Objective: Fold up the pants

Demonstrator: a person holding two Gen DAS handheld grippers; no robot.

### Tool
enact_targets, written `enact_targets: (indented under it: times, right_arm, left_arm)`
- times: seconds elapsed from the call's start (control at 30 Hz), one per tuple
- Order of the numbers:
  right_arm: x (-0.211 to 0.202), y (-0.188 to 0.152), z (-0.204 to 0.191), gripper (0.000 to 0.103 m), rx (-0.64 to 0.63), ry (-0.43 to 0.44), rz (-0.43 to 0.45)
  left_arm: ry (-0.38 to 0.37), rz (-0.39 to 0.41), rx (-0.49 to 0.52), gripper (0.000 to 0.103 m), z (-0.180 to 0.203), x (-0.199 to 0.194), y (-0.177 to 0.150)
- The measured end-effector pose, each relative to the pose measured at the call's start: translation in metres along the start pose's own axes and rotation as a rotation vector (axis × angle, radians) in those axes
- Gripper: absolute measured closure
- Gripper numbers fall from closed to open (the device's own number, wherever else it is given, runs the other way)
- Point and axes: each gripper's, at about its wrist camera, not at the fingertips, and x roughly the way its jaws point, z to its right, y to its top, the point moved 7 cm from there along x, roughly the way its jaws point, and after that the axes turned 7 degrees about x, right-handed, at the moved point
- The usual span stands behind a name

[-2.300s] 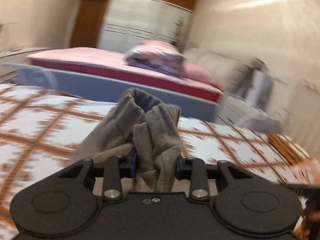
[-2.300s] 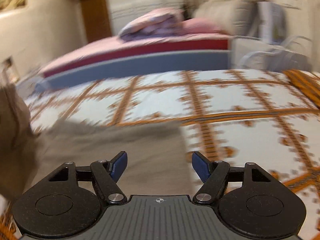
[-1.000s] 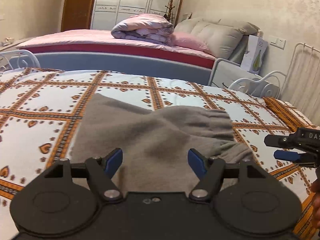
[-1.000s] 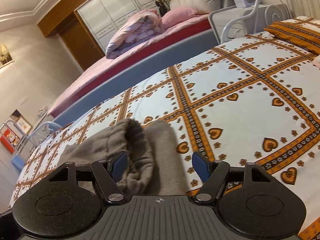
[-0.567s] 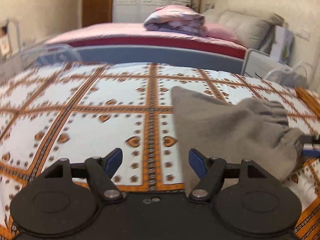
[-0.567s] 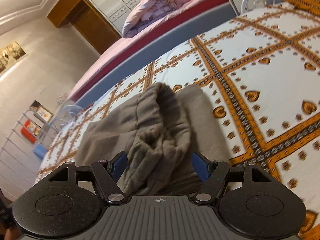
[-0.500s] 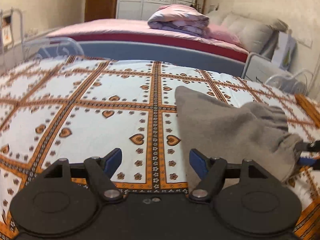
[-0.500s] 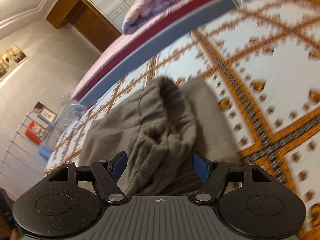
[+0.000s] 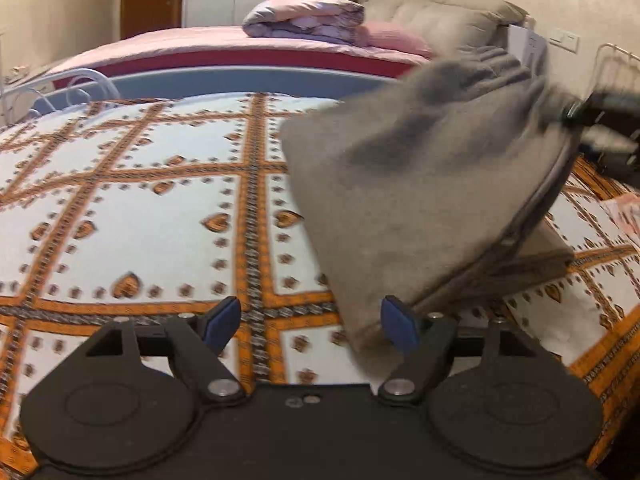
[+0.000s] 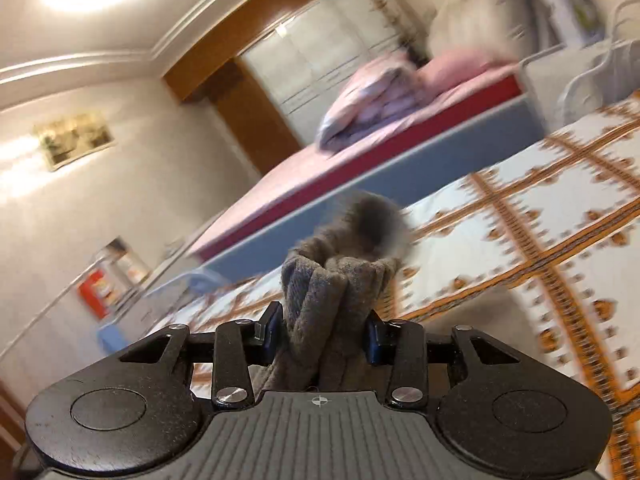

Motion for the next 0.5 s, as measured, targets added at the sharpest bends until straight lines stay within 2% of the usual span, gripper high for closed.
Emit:
enact_targets:
  times: [0.03,0.1,0.13,0.17,0.23,0.27,0.33,0.5]
  right_arm:
    - [0.004,-0.003,0.014,0.063,0.018,-0.056,-0.019]
    - [0.023,-0.022,0.056,0.062,0.111,-0.189,-0.133]
    - [0.03,-0.034,0.076,0.062,0.171,-0.237,-0.199]
    - [0.032,-0.04,0.089,0.062,0.225,-0.253,-0.224]
    - [0.028,-0.038,0.094,0.062,0.274,-0.209,-0.207]
    - [0.026,-0.035,0.091,0.062,0.256,-0.199,-0.205]
    - [0.023,-0.033,0.087,0.062,0.227,-0.198,-0.201]
    - [0.019,-0.036,0.098,0.062,0.261,-0.192,-0.208]
  left_arm:
    - [0.005,-0.002,0.008,0.034,0.003,0.002,-0.001]
    - [0.005,-0.006,0.005,0.032,0.006,0.004,-0.002]
    - [0.007,-0.006,-0.004,0.031,0.006,0.003,-0.002]
    - [0.009,-0.004,-0.011,0.032,0.006,0.002,-0.002]
    - [0.005,-0.005,-0.018,0.033,0.006,0.001,-0.002]
    - [0.001,-0.003,-0.017,0.033,0.008,0.001,-0.003]
    - [0.002,-0.004,-0.01,0.033,0.01,-0.001,-0.005]
    - [0.018,-0.024,0.025,0.035,0.021,0.005,-0.015]
